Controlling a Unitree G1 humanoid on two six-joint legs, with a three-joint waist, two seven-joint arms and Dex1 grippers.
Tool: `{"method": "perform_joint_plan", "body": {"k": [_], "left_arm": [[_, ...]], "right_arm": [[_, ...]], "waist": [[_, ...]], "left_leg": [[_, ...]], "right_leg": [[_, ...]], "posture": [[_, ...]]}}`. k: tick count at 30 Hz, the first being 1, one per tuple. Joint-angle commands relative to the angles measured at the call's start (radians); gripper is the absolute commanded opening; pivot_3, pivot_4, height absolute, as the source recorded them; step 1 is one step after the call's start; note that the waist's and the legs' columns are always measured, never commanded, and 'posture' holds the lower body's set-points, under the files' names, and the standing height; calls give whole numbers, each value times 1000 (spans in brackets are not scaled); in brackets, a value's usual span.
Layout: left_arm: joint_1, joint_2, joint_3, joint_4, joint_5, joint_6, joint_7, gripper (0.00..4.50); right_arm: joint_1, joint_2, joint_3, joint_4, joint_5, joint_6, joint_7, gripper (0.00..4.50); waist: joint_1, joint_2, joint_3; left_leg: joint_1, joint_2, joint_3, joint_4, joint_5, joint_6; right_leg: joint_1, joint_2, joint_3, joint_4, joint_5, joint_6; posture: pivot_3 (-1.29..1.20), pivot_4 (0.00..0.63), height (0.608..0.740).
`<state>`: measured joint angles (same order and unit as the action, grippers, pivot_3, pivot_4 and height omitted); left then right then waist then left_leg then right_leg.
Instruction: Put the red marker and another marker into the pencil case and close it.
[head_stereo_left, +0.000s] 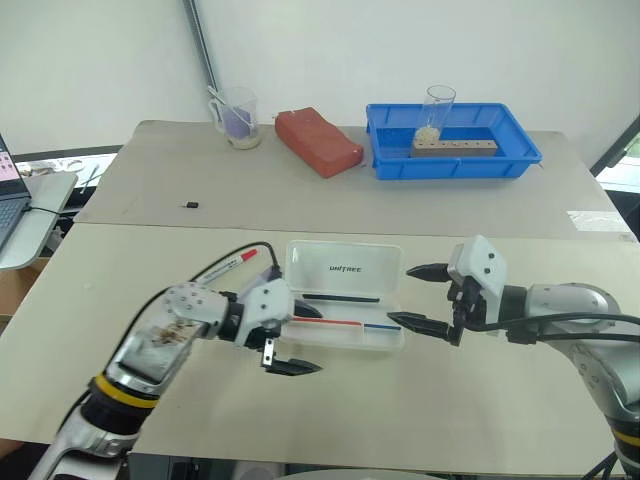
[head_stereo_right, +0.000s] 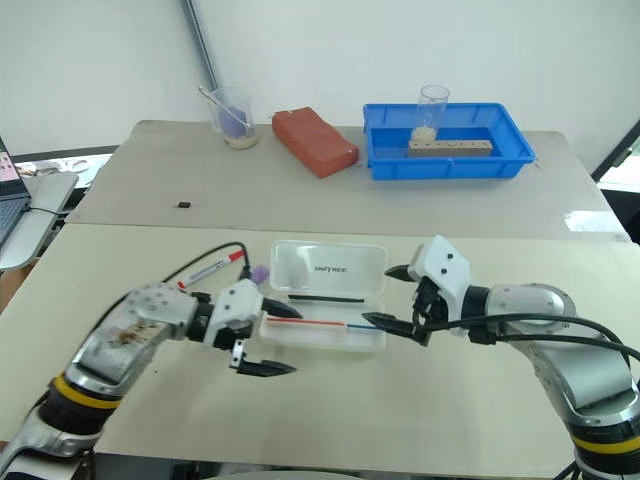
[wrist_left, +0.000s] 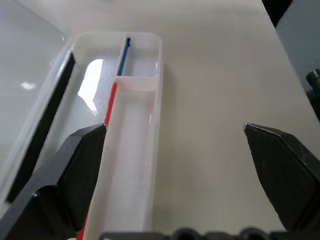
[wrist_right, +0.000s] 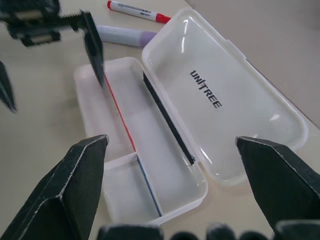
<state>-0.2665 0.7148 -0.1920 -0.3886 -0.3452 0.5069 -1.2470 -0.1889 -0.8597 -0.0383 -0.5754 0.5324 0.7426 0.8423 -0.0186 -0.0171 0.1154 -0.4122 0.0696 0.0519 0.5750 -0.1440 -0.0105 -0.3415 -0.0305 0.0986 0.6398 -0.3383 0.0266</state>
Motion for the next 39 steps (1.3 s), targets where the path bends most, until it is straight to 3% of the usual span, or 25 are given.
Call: {"method": "perform_joint_plan", "body": {"k": [1,6,11,18,22,23,29,33,39], "left_arm": [[23,60,133,-93,-122,95,16,4436],[-16,110,255,134,-83,88,120,4436],[-143,39,248,496,57,-82,278,4436],[-261,-16,197,880,152,-232,275,4436],[-263,-13,183,939,143,-205,189,3371],[-257,-7,178,942,148,-210,173,2739],[-246,9,202,965,163,-240,169,165],[-256,14,237,936,159,-257,217,129],[-272,65,298,477,-27,-121,123,129]], "right_arm": [[-54,3,4,-10,8,-23,13,4500],[-177,58,42,-33,66,32,-4,4500],[-365,167,107,-18,104,113,-66,4500],[-489,241,178,16,87,153,-97,4500],[-488,241,181,14,81,155,-107,4500],[-485,239,178,10,81,157,-110,4500],[-460,221,155,-10,89,167,-118,4500],[-443,210,143,-16,92,166,-126,4500],[-293,99,97,-33,50,99,-77,4500]], "waist": [[3,0,0],[4,-1,1],[5,-1,0],[11,-2,0],[8,-2,0],[8,-1,-1],[6,-1,-1],[5,-1,-1],[13,-4,-1]], "left_leg": [[0,0,0,0,0,0],[4,0,0,-1,0,0],[4,0,0,-2,0,0],[-4,0,1,-2,0,0],[-4,0,1,-2,0,0],[-3,0,1,-2,0,0],[-3,0,1,-2,0,0],[-3,0,1,-2,0,0],[-7,1,1,-1,0,0]], "right_leg": [[1,0,0,0,0,0],[1,0,0,0,-1,0],[-4,-1,0,1,0,-4],[-10,0,-1,4,2,-7],[-10,0,-1,5,2,-7],[-10,0,-1,6,2,-7],[-9,0,-1,6,2,-7],[-9,0,-1,7,2,-7],[-10,0,-2,6,2,-7]], "posture": [[0,150,740],[0,150,740],[0,150,740],[0,150,740],[0,150,740],[0,150,740],[0,150,740],[0,150,740],[0,150,740]]}}
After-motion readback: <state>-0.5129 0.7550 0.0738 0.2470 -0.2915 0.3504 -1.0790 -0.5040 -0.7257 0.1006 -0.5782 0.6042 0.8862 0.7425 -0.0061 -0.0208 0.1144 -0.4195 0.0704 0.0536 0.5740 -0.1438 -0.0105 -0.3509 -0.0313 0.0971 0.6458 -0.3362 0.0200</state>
